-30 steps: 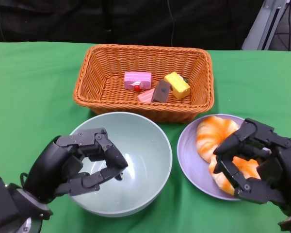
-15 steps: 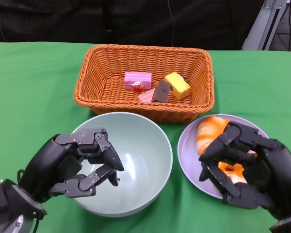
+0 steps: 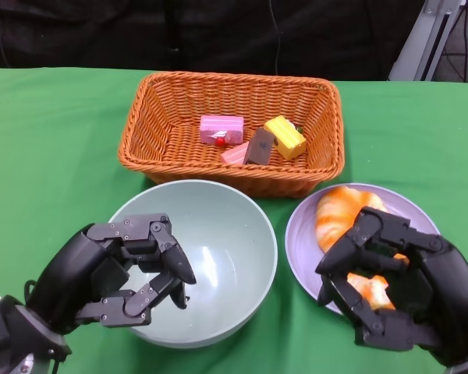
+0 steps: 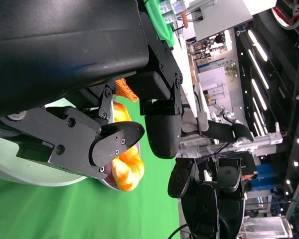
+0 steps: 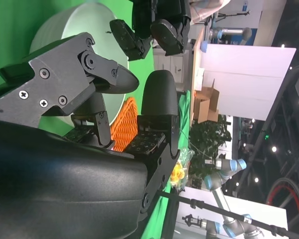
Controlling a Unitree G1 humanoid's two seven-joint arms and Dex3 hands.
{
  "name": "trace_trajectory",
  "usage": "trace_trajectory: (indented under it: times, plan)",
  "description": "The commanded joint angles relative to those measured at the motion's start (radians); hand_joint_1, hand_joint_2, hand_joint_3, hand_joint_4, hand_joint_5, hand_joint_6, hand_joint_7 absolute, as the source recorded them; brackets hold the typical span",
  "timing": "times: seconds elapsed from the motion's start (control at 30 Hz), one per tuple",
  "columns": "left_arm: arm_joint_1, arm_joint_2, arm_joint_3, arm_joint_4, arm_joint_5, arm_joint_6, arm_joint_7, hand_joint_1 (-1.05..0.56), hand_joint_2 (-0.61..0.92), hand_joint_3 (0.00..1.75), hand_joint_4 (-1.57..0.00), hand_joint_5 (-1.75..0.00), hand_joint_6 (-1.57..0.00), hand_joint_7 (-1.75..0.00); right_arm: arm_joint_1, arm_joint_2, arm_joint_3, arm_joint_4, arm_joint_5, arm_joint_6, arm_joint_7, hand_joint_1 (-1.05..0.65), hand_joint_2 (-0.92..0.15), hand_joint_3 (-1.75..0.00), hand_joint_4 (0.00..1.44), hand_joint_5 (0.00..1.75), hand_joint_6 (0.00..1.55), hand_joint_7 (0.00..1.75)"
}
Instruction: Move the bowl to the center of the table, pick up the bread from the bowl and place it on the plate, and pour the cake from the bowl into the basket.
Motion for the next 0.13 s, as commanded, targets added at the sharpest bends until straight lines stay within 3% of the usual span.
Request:
trace_trajectory:
  times: [0.03, 0.13]
  plan:
    - [0.014, 0.013, 0.023, -0.014, -0.006, 0.004, -0.004, -0.07, 0.63, 0.96, -0.75, -1.55, -0.72, -1.24, 0.026, -0.017, -0.005, -0.04, 0.01, 0.017, -0.004, -0.08, -0.53, -1.03, 0.72, 1.52, 0.67, 1.28]
    - [0.017, 0.016, 0.032, -0.015, -0.014, 0.013, -0.007, -0.07, 0.63, 0.98, -0.73, -1.56, -0.71, -1.25, 0.037, -0.018, -0.019, -0.052, 0.02, 0.024, -0.004, -0.08, -0.54, -1.01, 0.71, 1.54, 0.66, 1.28]
